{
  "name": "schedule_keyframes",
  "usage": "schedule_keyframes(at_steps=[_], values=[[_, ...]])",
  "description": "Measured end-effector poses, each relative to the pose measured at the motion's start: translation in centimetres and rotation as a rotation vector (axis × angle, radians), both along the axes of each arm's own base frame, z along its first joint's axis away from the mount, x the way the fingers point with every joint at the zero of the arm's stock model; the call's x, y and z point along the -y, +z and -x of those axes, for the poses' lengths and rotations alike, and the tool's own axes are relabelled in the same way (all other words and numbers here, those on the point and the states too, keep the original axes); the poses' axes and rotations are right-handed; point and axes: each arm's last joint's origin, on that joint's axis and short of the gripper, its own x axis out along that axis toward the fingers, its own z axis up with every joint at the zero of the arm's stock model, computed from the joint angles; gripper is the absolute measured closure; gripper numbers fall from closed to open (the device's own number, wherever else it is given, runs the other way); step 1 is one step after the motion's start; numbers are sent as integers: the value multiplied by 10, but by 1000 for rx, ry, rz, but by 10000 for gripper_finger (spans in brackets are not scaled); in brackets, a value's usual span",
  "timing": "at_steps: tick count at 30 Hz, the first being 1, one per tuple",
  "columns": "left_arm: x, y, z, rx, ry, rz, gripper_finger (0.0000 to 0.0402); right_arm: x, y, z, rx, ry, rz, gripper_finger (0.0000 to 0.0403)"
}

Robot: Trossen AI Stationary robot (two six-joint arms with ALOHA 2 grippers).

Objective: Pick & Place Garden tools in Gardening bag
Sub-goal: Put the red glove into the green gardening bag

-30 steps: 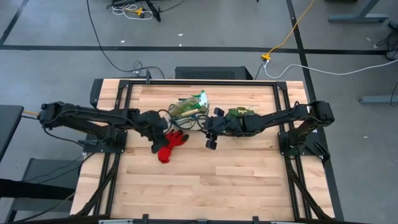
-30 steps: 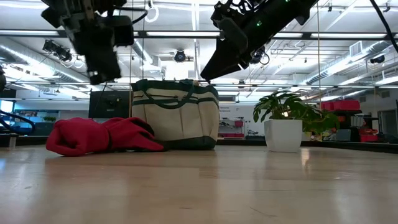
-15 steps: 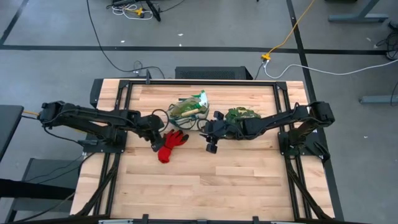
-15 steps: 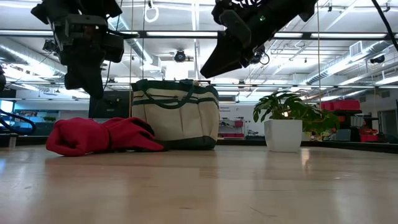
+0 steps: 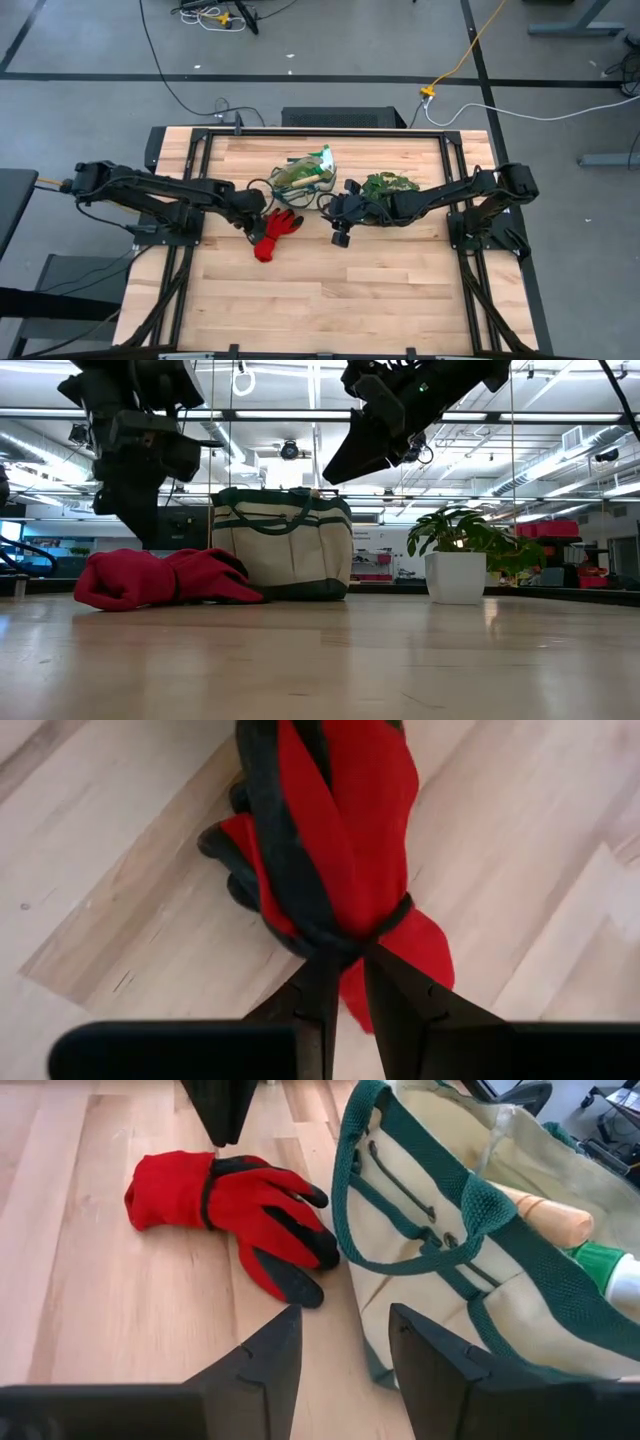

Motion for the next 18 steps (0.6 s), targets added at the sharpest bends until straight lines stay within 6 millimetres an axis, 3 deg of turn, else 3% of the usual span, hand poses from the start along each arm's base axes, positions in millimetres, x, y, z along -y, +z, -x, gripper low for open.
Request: schedule_keyframes(at_steps=[18], values=[[0,-23,-11,-107,32,1,346,-1,-1,1,-10,4,-2,248]])
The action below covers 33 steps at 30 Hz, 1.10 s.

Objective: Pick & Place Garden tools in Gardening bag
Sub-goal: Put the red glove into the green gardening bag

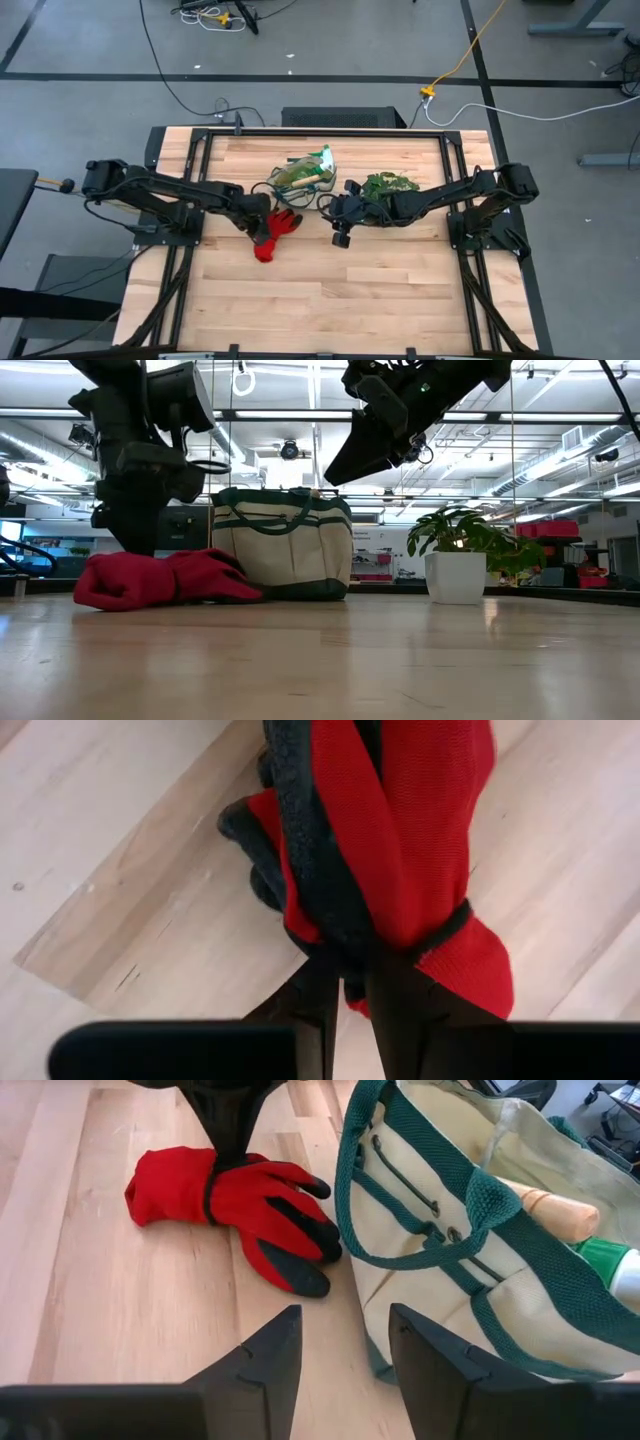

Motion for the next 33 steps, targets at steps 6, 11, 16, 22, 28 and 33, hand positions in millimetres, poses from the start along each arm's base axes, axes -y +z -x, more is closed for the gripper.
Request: schedule_keyframes(at_steps=[6,11,16,22,28,33], values=[[0,3,-3,49,0,9,346,0,0,0,-1,-1,1,248],[0,3,-5,66,0,10,346,0,0,0,-1,0,0,248],[0,3,-7,81,-2,10,346,0,0,0,0,-1,0,248],[0,0,-10,81,-24,1,346,0,0,0,-1,1,0,248],[1,-7,-12,46,-63,6,361,0,0,0,0,1,-1,248],[1,-12,-14,32,-89,13,395,0,0,0,1,-1,-1,248]])
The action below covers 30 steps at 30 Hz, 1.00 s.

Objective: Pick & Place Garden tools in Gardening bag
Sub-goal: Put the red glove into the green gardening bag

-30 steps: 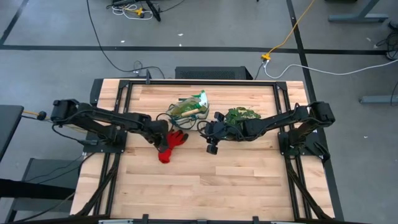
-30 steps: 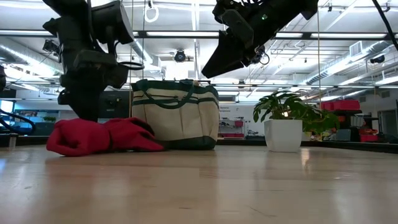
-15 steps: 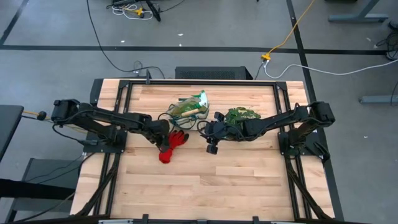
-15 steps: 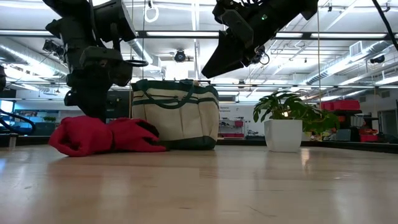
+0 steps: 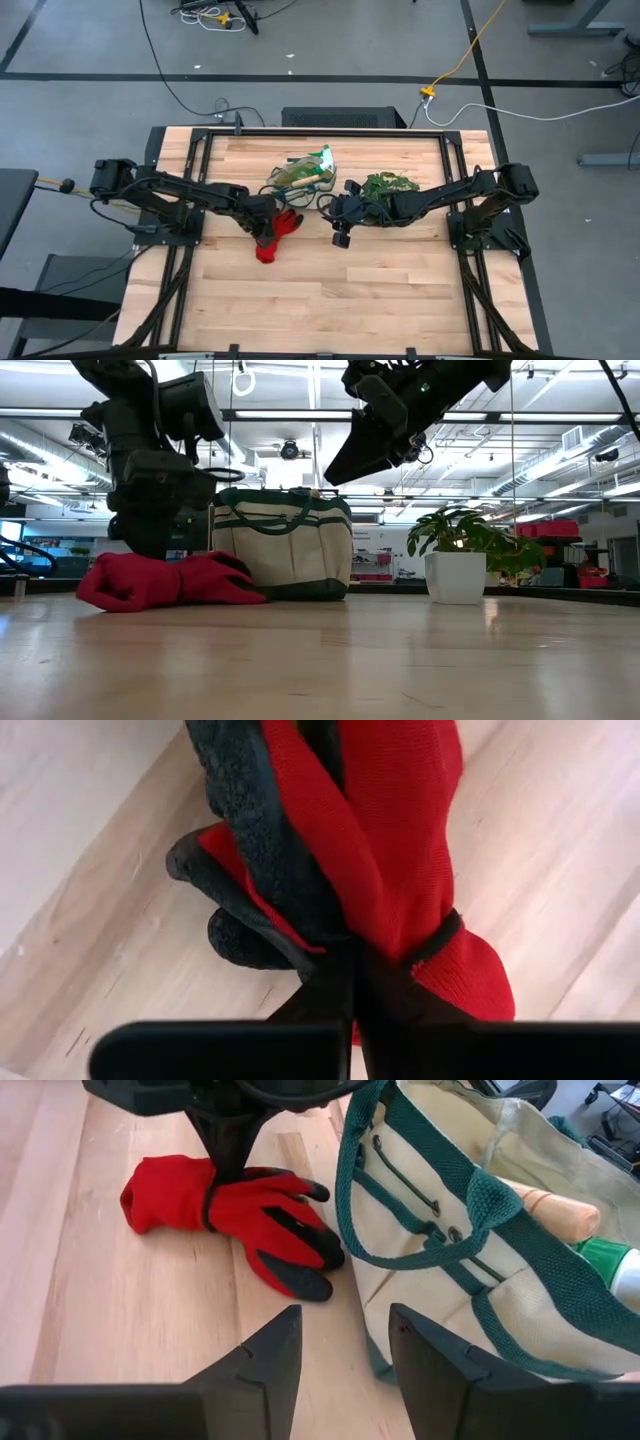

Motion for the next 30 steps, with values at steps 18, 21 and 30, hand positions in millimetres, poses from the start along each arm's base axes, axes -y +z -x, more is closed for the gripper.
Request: schedule_keyframes(at_steps=[18,21,30], values=[[8,49,8,143,-22,-78,400,0,0,0,-2,-3,-1,248],[11,56,5,165,-34,-85,400,0,0,0,-2,-3,-1,248],[14,61,9,99,-26,-133,399,0,0,0,-6,-3,0,248]])
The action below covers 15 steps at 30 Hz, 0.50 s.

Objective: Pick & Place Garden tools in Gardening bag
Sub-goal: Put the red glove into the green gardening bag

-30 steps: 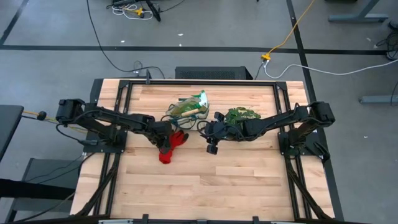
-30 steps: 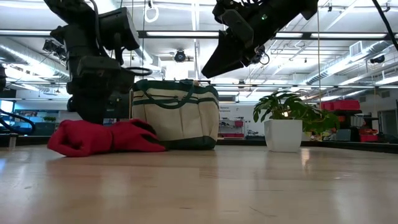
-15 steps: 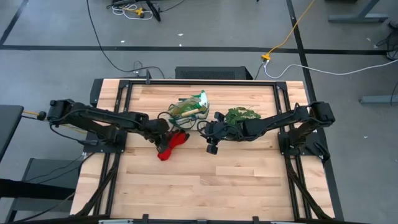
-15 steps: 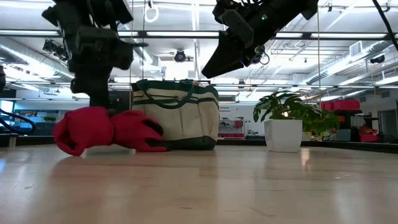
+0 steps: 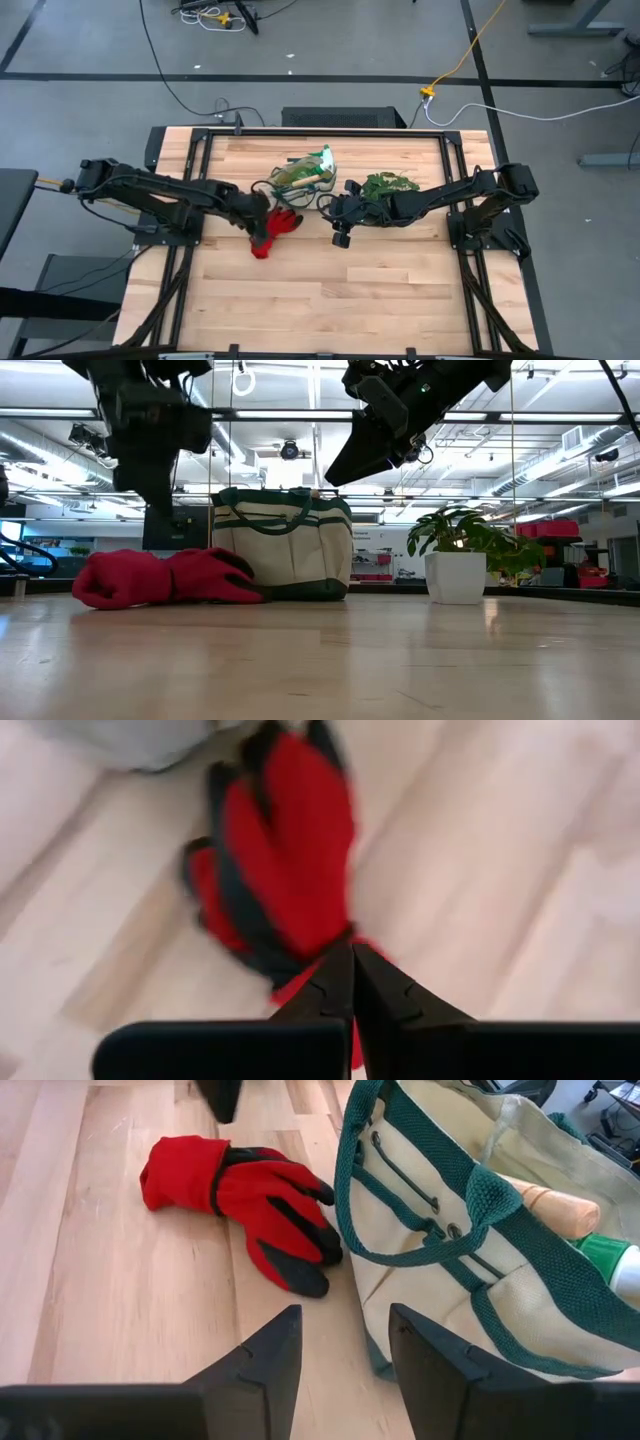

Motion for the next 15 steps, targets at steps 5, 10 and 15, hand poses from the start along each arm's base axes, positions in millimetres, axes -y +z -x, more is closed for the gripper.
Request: schedule_keyframes(at_steps=[5,10,15], values=[[-8,-4,8,-94,108,-70,368,0,0,0,0,0,0,248],[-14,-5,10,-119,132,-38,326,0,0,0,0,1,0,248],[-16,-6,10,-123,154,11,271,0,0,0,0,2,0,248]])
